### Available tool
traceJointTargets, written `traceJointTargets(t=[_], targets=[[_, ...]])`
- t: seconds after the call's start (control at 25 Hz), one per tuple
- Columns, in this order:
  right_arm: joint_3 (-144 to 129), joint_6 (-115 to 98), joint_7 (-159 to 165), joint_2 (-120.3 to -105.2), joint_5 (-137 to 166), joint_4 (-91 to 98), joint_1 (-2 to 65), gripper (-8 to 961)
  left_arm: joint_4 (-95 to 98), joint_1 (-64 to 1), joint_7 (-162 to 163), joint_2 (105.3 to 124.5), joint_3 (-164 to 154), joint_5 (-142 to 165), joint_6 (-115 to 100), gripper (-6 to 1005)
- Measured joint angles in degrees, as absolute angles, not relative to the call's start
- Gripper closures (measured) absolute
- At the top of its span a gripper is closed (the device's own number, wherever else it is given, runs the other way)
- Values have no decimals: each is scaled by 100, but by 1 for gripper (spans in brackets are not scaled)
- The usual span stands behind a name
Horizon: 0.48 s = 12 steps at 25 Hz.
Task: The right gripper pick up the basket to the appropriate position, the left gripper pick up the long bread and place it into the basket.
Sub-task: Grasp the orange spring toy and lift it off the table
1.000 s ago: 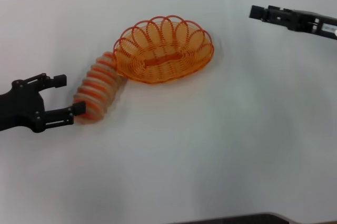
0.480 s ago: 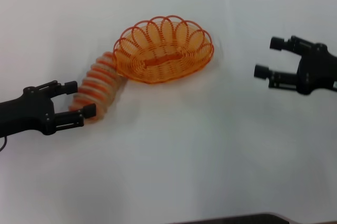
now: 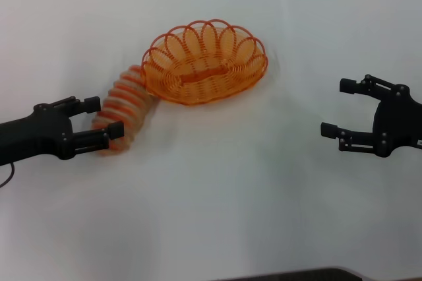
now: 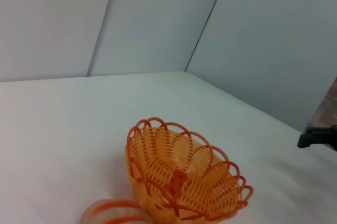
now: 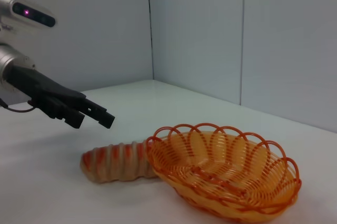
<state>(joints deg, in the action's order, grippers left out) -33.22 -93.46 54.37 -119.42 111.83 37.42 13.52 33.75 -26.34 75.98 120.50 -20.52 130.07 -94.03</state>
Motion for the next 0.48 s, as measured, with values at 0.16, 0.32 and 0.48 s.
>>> traceJointTargets(t=[0.16,0.32,0.48], targets=[[-3311,-9332,5379,-11944,11186,3726,1358,22,3375,-2670,7728,12068,-2009,13006,-9342,144],[-3239,-9312,5409,-11944,11188,3726,1394,23,3393,-2713,8165,12089,-1872,13002,-9274,144],[-3194,-9278,5456,-11942,11187,3721,1432,23,3522,-2783,8950,12021,-1853,13000,-9240,144]])
